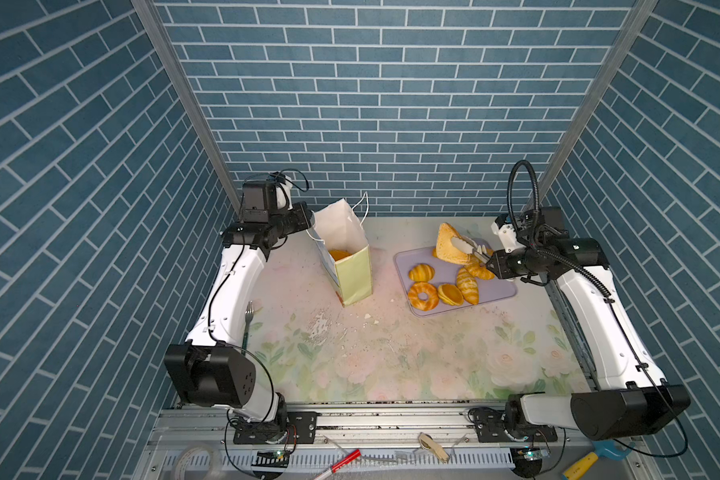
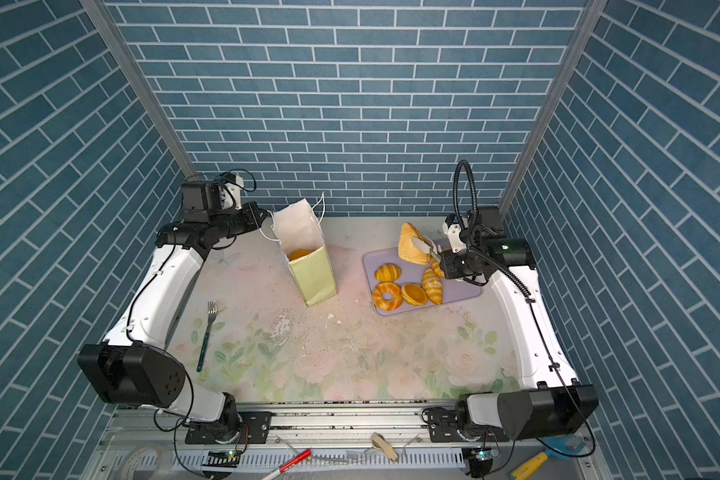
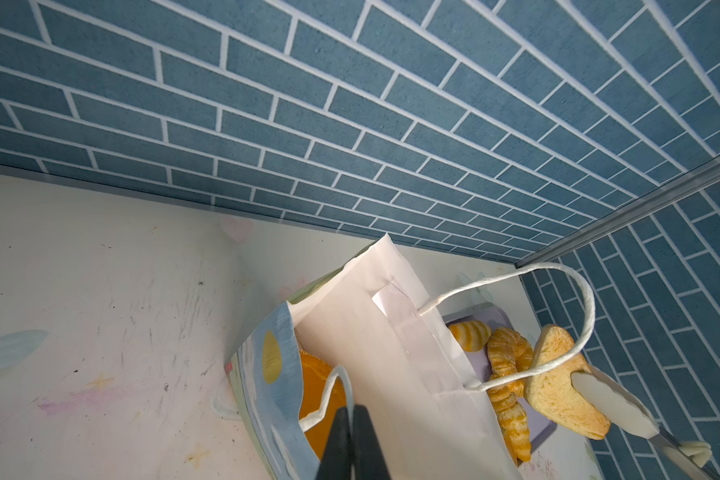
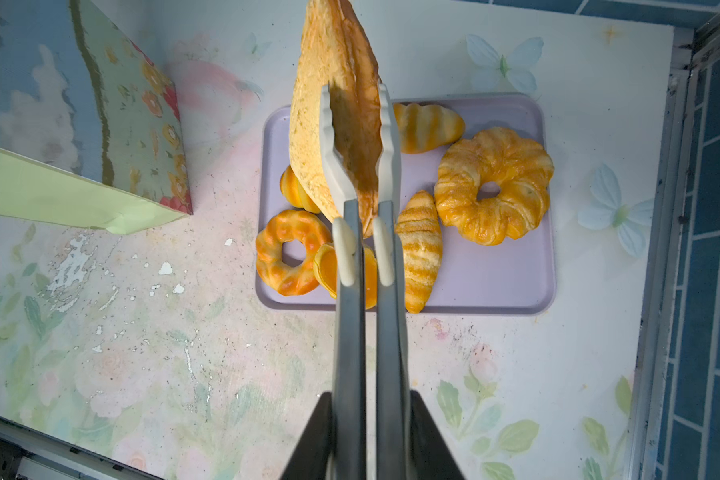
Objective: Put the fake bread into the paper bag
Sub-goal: 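Lift the bread slice with the tongs and carry it over the bag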
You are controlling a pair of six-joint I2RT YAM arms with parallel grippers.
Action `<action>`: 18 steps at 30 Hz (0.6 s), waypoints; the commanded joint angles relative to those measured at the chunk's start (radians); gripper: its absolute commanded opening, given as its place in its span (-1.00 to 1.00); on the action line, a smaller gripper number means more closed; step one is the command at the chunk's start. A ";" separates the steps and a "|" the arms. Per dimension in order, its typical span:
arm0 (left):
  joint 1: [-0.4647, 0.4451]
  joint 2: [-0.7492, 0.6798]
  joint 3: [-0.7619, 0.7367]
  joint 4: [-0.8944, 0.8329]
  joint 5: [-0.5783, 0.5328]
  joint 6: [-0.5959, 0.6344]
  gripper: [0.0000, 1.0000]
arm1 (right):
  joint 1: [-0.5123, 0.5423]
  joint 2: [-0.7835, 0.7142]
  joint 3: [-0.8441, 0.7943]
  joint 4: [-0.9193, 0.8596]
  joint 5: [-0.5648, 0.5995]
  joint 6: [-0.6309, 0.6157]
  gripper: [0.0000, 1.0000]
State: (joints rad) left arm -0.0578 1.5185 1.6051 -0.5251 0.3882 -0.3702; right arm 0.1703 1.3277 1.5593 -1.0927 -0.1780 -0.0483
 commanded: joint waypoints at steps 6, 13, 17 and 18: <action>-0.004 -0.010 -0.011 0.003 -0.005 -0.005 -0.94 | 0.097 -0.027 0.207 0.014 0.023 0.019 -1.00; -0.005 -0.005 -0.013 0.016 -0.002 -0.016 -0.94 | 0.214 0.023 0.395 0.066 0.009 -0.001 -1.00; -0.007 -0.009 -0.021 0.024 -0.003 -0.018 -0.94 | 0.312 0.105 0.528 0.079 0.011 -0.045 -1.00; -0.008 -0.011 -0.024 0.026 -0.003 -0.021 -0.94 | 0.335 0.123 0.560 0.079 0.012 -0.060 -1.00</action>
State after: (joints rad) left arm -0.0582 1.5185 1.6016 -0.5144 0.3862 -0.3866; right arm 0.4564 1.4017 2.0457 -1.0809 -0.1604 -0.0532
